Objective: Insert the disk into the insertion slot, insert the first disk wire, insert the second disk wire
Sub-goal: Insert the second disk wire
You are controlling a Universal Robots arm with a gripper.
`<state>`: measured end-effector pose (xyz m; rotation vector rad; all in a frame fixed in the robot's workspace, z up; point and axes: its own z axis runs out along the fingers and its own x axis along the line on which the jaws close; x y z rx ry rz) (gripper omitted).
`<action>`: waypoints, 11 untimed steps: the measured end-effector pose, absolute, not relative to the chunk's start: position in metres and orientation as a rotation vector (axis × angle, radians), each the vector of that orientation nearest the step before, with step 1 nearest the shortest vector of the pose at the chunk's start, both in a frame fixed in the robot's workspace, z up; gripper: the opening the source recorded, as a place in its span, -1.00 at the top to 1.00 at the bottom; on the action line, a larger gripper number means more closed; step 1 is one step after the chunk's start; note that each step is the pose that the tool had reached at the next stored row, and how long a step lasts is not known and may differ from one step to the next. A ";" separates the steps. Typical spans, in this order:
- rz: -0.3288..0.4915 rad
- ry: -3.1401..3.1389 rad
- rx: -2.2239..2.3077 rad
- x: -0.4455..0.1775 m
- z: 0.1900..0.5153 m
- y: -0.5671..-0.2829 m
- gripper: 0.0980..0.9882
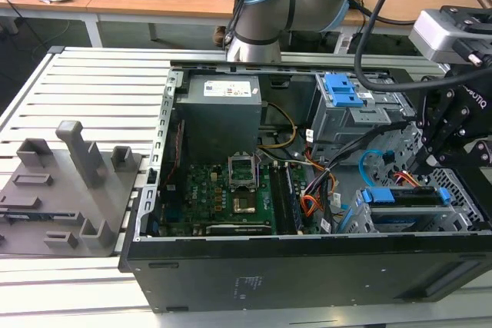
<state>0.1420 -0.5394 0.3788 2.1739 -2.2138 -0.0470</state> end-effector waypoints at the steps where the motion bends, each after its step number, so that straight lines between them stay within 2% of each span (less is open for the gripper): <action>1: -0.047 -2.214 2.174 0.142 0.379 -0.539 0.98; 5: -0.047 -2.214 2.174 0.141 0.379 -0.539 0.96; 6: -0.047 -2.214 2.174 0.141 0.379 -0.539 0.83; 7: -0.047 -2.214 2.174 0.141 0.379 -0.539 0.83; 10: -0.047 -2.214 2.174 0.141 0.379 -0.539 0.41; 11: -0.047 -2.214 2.174 0.141 0.379 -0.539 0.41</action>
